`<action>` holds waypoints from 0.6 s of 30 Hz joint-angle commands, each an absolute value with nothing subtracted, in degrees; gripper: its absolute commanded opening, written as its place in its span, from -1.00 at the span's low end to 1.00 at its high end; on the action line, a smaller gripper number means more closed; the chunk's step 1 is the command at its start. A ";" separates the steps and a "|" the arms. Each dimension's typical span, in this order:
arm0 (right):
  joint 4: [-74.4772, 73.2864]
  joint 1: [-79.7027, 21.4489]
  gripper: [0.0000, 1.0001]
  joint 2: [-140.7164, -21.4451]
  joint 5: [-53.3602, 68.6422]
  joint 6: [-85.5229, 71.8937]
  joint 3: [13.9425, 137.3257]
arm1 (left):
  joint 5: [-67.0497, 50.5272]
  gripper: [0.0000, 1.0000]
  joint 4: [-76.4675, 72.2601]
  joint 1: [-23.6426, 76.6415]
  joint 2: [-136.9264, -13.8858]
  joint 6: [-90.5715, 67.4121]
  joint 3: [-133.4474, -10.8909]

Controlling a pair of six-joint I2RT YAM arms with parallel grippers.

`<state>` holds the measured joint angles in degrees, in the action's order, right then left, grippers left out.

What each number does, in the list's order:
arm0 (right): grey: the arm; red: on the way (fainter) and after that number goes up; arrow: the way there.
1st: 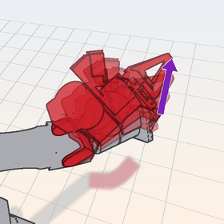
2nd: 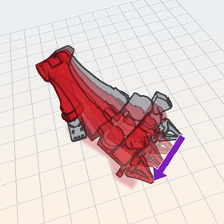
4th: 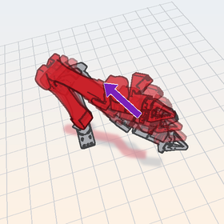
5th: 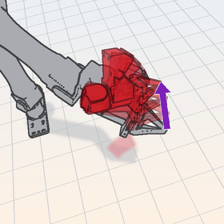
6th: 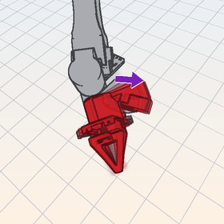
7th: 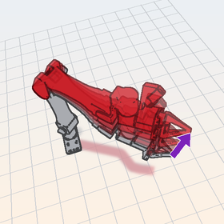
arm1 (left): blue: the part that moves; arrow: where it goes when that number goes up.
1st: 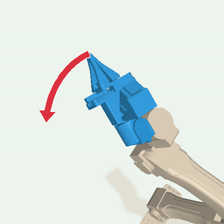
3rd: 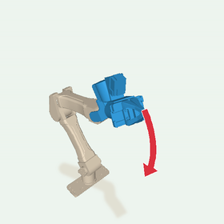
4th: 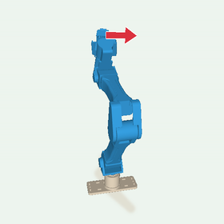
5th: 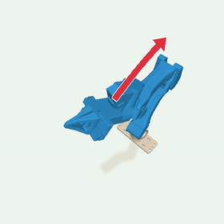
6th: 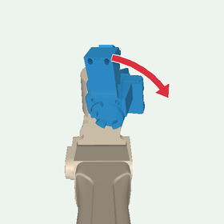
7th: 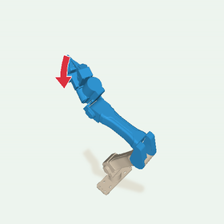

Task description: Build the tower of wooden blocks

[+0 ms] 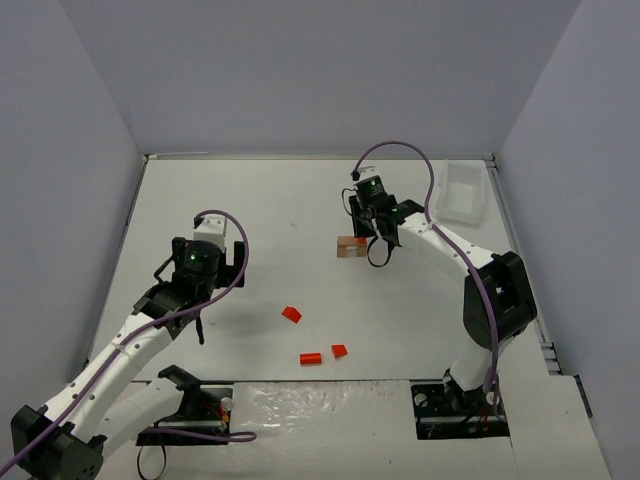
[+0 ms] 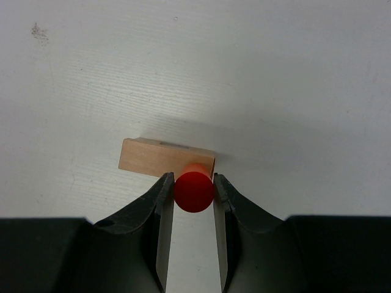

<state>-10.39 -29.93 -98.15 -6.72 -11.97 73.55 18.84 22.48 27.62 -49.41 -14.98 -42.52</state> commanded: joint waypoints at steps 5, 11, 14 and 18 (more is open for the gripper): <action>-6.96 -29.44 -1.00 -97.46 -8.78 -12.83 73.23 | 18.11 0.94 18.91 27.07 -49.66 -14.06 -43.43; -6.45 -29.44 -1.00 -97.67 -8.88 -12.83 72.90 | 18.11 0.94 19.01 27.07 -49.46 -14.06 -43.42; -6.32 -29.44 -1.00 -97.65 -8.96 -12.92 72.68 | 18.11 0.94 18.99 27.07 -49.31 -14.06 -43.42; -6.07 -29.44 -1.00 -97.65 -8.96 -13.09 72.42 | 18.02 0.94 18.90 27.07 -49.22 -14.06 -43.42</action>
